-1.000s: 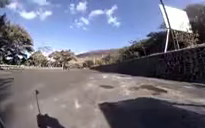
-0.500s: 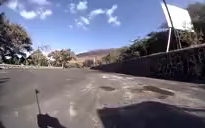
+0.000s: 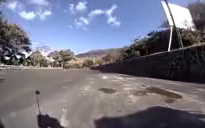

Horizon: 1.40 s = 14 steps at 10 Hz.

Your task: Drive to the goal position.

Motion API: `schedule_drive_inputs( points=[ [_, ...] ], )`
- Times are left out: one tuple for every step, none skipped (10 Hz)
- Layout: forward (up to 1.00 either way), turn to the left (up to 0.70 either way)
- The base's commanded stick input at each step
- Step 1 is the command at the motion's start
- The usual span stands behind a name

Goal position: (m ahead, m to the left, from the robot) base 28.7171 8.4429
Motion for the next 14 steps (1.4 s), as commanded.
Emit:
schedule_drive_inputs(
  points=[
    [0.5, 0.0],
    [0.5, 0.0],
    [0.5, 0.0],
    [0.5, 0.0],
    [0.5, 0.0],
    [0.5, 0.0],
    [0.5, 0.0],
    [0.5, 0.0],
    [0.5, 0.0],
    [0.5, 0.0],
    [0.5, 0.0],
    [0.5, 0.0],
    [0.5, 0.0],
    [0.5, 0.0]
  ],
)
